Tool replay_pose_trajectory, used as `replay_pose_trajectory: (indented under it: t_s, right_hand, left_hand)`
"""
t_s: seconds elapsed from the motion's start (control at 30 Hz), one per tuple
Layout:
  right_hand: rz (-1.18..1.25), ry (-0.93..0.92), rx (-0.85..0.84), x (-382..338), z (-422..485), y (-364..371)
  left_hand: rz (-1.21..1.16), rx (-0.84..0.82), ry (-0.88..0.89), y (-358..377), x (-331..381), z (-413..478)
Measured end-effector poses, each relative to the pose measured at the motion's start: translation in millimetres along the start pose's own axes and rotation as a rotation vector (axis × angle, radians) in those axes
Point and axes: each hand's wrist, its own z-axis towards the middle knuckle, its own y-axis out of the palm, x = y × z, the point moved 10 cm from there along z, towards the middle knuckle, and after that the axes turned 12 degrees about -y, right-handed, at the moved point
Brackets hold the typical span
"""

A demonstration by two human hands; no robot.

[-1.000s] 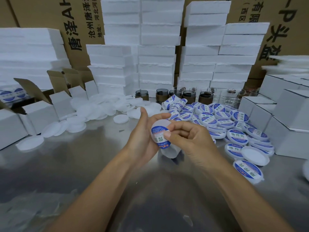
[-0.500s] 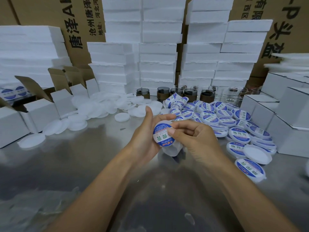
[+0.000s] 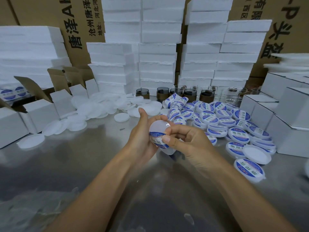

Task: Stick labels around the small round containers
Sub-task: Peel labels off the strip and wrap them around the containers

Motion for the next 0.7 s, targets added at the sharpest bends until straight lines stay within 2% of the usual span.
replay_pose_trajectory:
  t_s: [0.27,0.5,0.7]
  right_hand:
    - [0.036,0.067,-0.075,2,-4,5]
    - [0.110,0.067,0.123,2,0,-15]
    - [0.103,0.078,0.189,2,1,-21]
  left_hand:
    - [0.026,-0.002,-0.035,-3,-1,-1]
    - [-0.025,-0.122,-0.059,15,-4,-3]
    - [-0.043,-0.152,-0.076,19,-6,-3]
